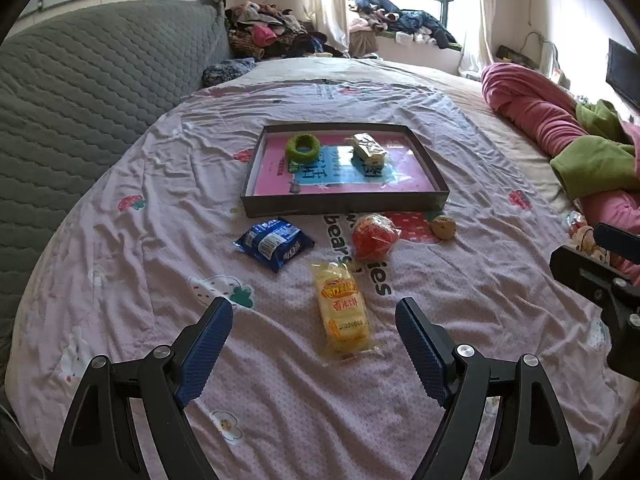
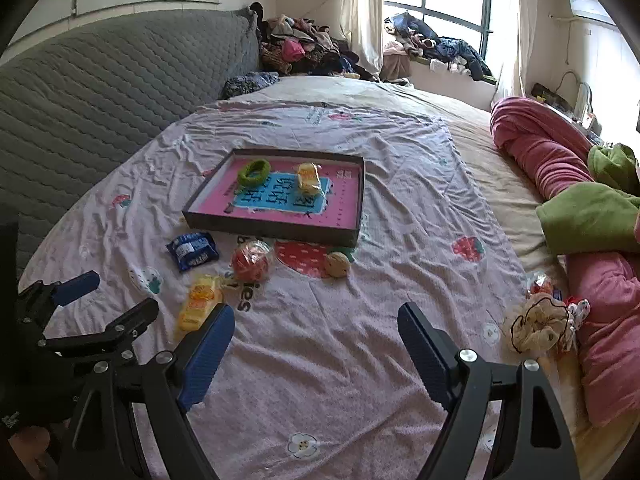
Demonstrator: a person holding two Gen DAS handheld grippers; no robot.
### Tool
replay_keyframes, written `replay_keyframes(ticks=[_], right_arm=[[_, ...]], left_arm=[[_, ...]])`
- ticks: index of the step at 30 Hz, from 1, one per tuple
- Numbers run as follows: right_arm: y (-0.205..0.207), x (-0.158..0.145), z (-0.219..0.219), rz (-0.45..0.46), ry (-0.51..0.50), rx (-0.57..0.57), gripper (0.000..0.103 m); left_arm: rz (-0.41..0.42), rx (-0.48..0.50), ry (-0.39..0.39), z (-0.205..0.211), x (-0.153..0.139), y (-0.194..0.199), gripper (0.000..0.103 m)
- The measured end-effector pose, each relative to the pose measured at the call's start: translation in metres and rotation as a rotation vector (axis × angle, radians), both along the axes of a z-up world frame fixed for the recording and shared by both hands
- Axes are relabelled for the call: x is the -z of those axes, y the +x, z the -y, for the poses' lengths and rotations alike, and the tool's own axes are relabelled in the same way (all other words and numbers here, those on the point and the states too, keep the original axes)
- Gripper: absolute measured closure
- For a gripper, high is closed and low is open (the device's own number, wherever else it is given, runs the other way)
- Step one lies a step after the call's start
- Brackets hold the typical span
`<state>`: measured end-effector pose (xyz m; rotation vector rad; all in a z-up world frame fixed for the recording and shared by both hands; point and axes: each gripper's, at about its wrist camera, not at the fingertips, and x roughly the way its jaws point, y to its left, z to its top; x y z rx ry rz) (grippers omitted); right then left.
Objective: Organize objects
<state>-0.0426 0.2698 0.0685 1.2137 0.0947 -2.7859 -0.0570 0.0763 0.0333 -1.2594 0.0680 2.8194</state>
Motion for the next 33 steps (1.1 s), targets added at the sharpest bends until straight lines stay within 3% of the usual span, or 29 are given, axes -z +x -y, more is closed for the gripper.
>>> replay_keyframes(ticks=[17, 20, 33], right_arm=[[-0.010, 0.028, -0.006, 0.041, 0.026, 0.005, 0.018], [-0.016, 0.032, -0.008, 0.040, 0.024, 0.003, 0.013], [-0.058, 0.063, -0.016, 0.074, 0.031, 0.011, 0.013]], left_arm=[[0.032, 0.000, 0.009, -0.003, 0.024, -0.006, 0.018], [0.036, 0.000, 0.016, -0.004, 0.029, -0.011, 0.018], [0.079, -0.011, 0.030, -0.009, 0.059, -0.039, 0.018]])
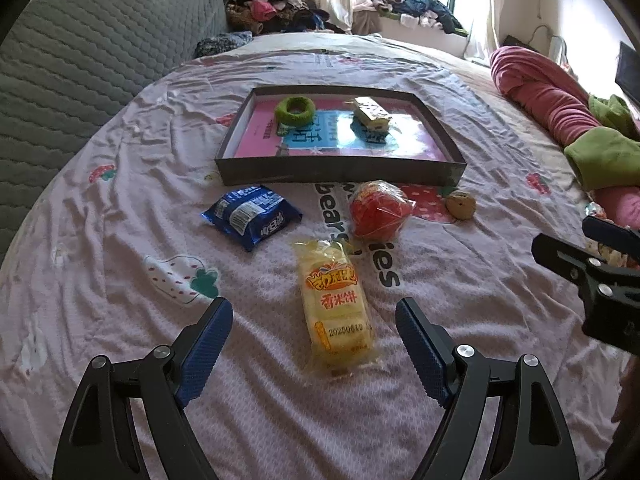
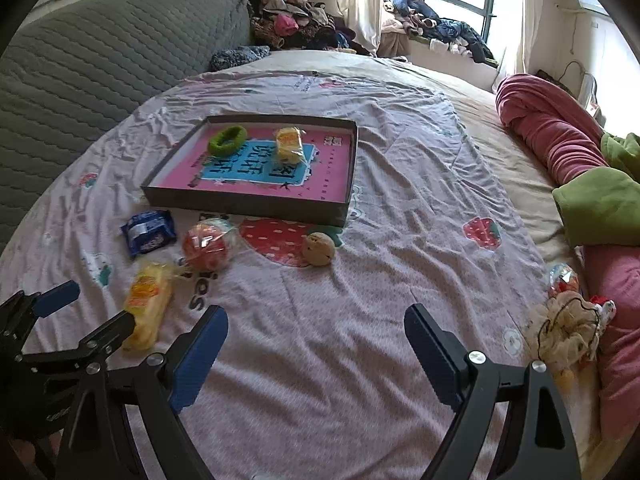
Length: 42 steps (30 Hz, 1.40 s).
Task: Organize objects
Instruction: 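Move the left tool over the yellow rice cake pack while the right approaches the walnut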
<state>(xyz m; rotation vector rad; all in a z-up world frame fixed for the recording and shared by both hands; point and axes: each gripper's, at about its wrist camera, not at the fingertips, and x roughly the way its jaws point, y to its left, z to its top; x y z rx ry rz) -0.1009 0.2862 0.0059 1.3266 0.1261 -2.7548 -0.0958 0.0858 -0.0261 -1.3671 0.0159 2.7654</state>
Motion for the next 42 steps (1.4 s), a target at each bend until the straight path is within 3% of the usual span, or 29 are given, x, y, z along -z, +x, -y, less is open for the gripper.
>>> replay_keyframes(ticks=[21, 42], right_arm=[[-0.070, 0.050, -0.007, 0.069, -0.002, 0.008, 0.013], [-0.099, 0.078, -0.001, 0.098, 0.020, -0.001, 0.014]], left_arm=[[0.049, -0.005, -0.003, 0.000, 0.041, -0.041, 0.019], [0.038, -0.009, 0.025, 0.001, 0.049, -0.050, 0.019]])
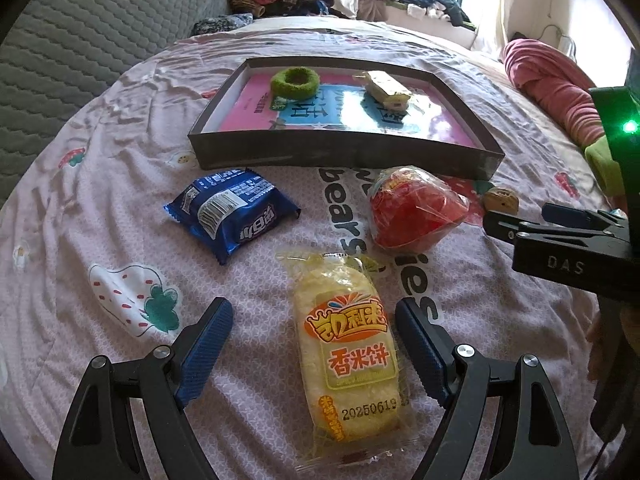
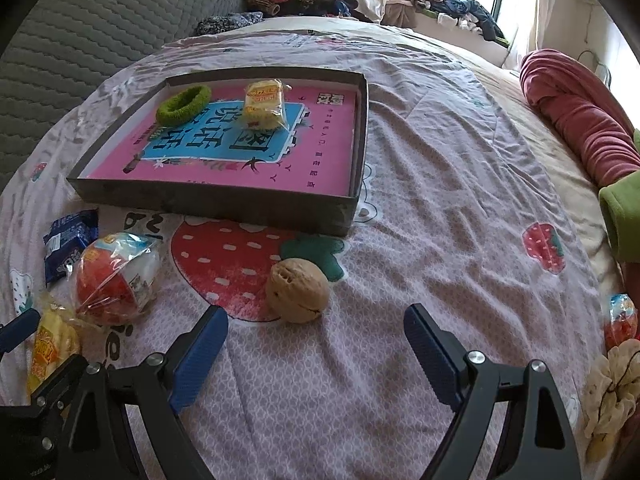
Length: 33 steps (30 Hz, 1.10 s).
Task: Organize objects
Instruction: 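Move the left tool over the yellow rice cake pack while the right approaches the walnut, then close the left tool on the rice cake pack while the right closes on the walnut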
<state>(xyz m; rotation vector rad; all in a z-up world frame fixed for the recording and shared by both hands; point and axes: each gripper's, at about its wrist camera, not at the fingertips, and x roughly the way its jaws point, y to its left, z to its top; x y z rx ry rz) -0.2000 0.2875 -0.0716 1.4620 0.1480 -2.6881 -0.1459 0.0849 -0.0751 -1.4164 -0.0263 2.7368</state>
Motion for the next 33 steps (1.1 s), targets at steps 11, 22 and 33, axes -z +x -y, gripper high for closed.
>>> replay_keyframes(ticks=[11, 22, 33], right_arm=[[-0.011, 0.009, -0.001, 0.015, -0.029, -0.004, 0.030], [-0.015, 0.008, 0.005, 0.014, -0.043, -0.041, 0.053], [-0.011, 0.008, 0.007, 0.014, -0.054, -0.069, 0.069]], left_arm=[[-0.009, 0.009, 0.011, -0.001, -0.002, 0.001, 0.019], [0.007, 0.018, 0.014, -0.001, 0.001, 0.000, 0.037], [0.014, 0.043, 0.040, -0.004, 0.000, 0.004, 0.058]])
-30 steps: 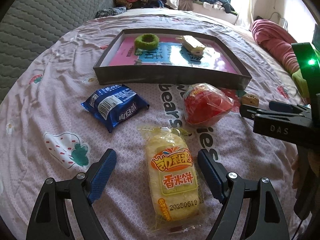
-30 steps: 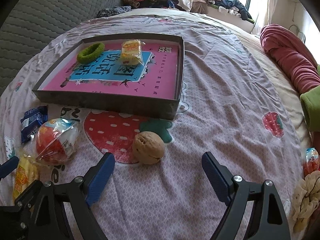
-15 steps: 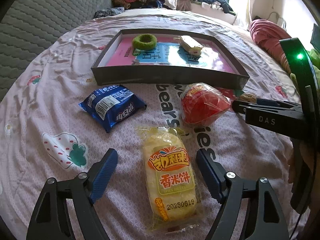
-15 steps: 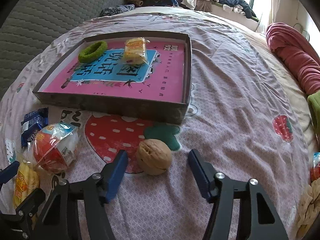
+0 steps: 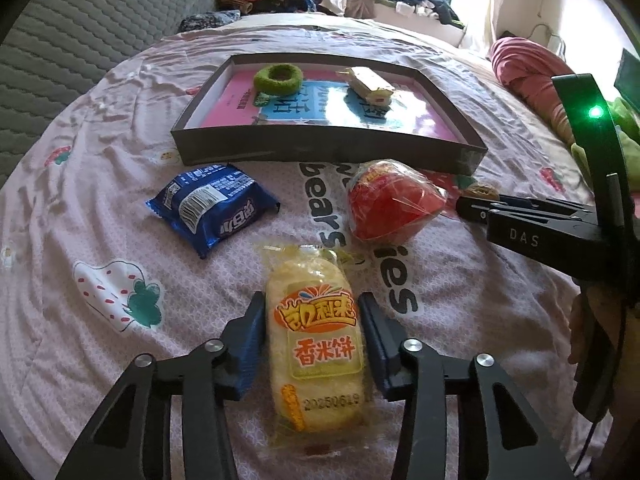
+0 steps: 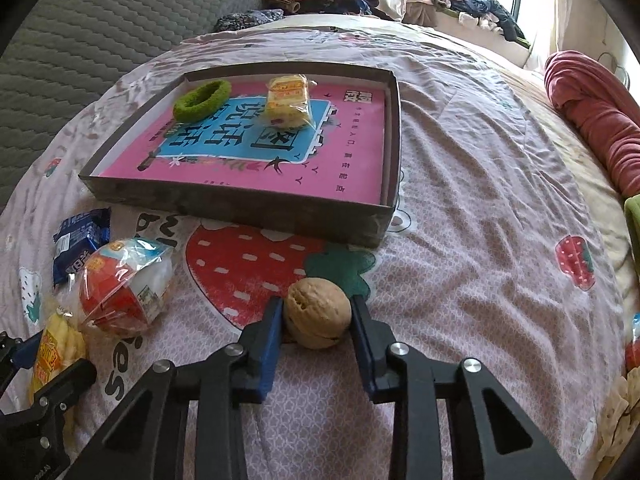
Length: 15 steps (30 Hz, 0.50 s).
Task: Organize objects
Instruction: 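Close the left tool on the rice cake pack while the right closes on the walnut, then lift the rice cake pack and walnut and carry both toward the tray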
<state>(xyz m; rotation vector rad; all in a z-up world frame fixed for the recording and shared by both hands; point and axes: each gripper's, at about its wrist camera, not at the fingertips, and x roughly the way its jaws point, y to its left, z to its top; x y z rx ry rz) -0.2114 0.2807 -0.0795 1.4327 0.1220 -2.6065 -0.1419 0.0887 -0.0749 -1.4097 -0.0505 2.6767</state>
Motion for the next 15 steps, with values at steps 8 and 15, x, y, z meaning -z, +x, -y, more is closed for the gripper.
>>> replay_keyframes(ticks=[8, 15], right_arm=[[0.010, -0.004, 0.001, -0.010, -0.023, -0.004, 0.070], [0.029, -0.013, 0.004, -0.019, -0.041, -0.010, 0.070]], left_arm=[[0.001, 0.004, 0.025, 0.004, -0.003, 0.002, 0.063], [-0.001, 0.005, 0.021, 0.005, -0.009, 0.008, 0.063]])
